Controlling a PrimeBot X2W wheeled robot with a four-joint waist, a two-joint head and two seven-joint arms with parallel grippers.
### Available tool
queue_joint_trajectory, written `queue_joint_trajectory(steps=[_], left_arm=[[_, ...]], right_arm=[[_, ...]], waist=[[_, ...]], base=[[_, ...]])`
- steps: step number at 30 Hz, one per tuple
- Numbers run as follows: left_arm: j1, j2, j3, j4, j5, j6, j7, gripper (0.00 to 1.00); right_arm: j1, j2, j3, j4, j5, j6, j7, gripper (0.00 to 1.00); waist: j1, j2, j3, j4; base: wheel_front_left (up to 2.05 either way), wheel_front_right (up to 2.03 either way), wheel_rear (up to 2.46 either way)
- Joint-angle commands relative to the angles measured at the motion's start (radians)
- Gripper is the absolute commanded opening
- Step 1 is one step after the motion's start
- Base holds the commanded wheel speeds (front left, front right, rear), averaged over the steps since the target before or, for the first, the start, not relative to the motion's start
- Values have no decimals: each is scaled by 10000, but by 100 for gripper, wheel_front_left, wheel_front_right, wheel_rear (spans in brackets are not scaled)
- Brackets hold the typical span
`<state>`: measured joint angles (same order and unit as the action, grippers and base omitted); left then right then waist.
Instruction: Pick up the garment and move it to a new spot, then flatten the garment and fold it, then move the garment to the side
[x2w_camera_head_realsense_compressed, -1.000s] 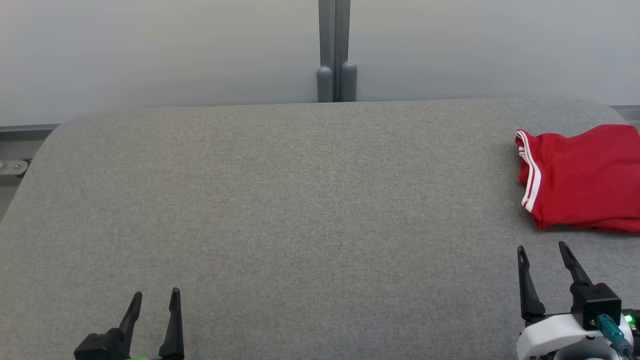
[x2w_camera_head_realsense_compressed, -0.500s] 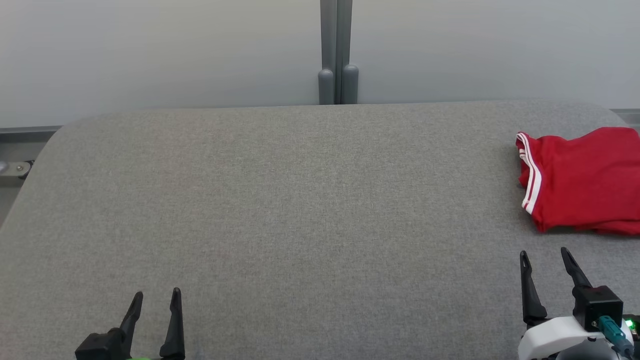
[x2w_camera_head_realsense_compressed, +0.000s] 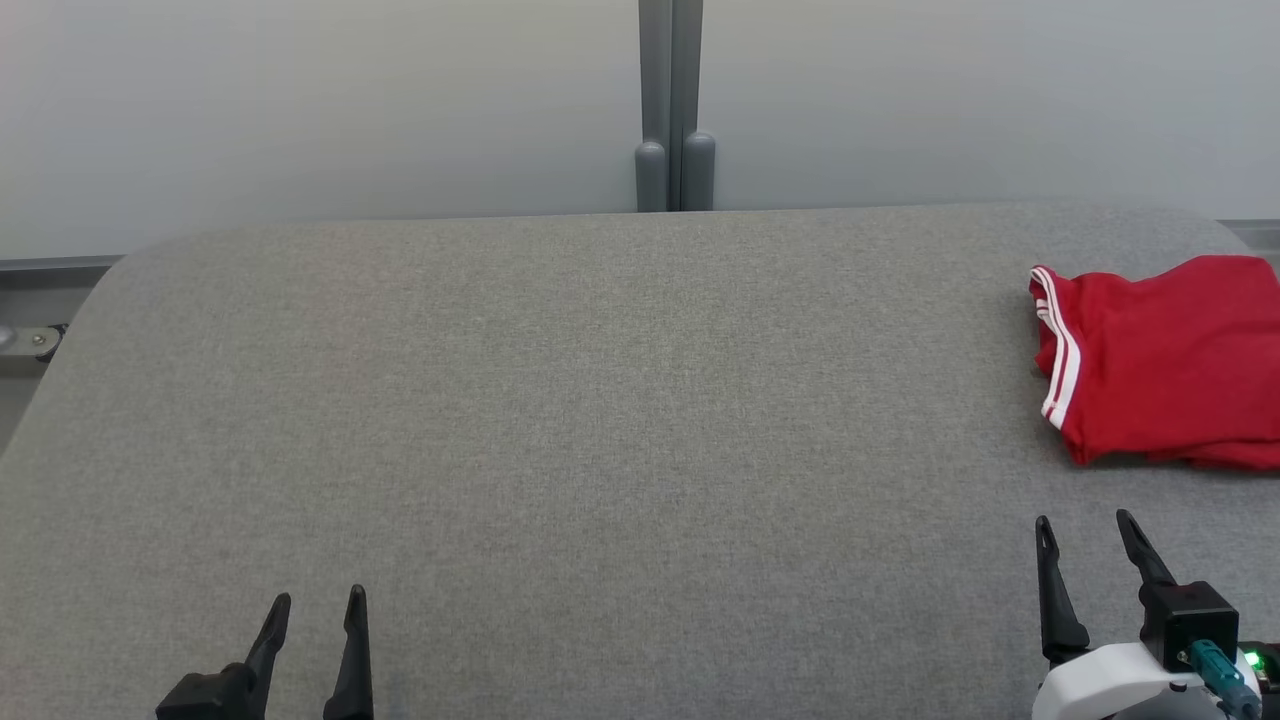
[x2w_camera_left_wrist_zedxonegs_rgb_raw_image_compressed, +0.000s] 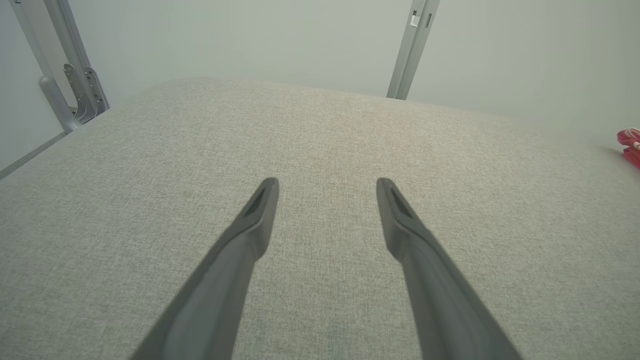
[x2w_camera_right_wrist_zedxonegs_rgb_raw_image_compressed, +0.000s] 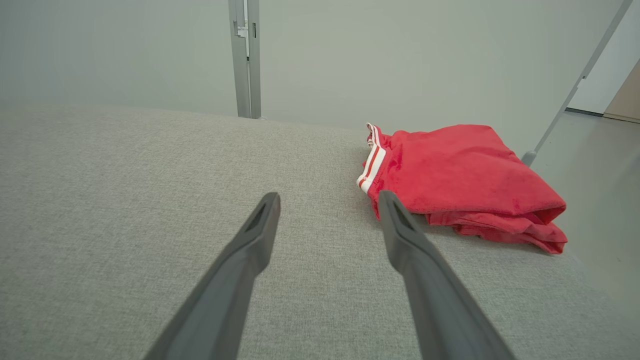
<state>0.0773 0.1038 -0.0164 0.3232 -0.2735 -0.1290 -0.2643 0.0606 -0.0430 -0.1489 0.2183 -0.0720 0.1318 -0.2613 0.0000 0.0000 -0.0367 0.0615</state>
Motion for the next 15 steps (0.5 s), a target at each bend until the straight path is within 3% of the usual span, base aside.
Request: queue_joint_trajectory(steps=[1,6,7,15], left_arm=[[-90,33,34,-168,15,1,0,100],[-127,5,52,-171,46,0,1,100],[-3,-20,6,25,10,0,1,0],[-37,-112,60,348,-563,-1,193,0]], right_arm=[[-124,-66,-27,-160,4,-5,-6,100],[-162,-69,-44,-172,-39,-5,-7,100],[-4,0,-7,27,-6,0,0,0],[-148,76,-146,544,651,-1,317,0]], waist=[[0,0,10,-9],[0,0,30,-29],[0,0,30,-29],[0,0,41,-46]], base=[[0,0,0],[0,0,0],[0,0,0],[0,0,0]])
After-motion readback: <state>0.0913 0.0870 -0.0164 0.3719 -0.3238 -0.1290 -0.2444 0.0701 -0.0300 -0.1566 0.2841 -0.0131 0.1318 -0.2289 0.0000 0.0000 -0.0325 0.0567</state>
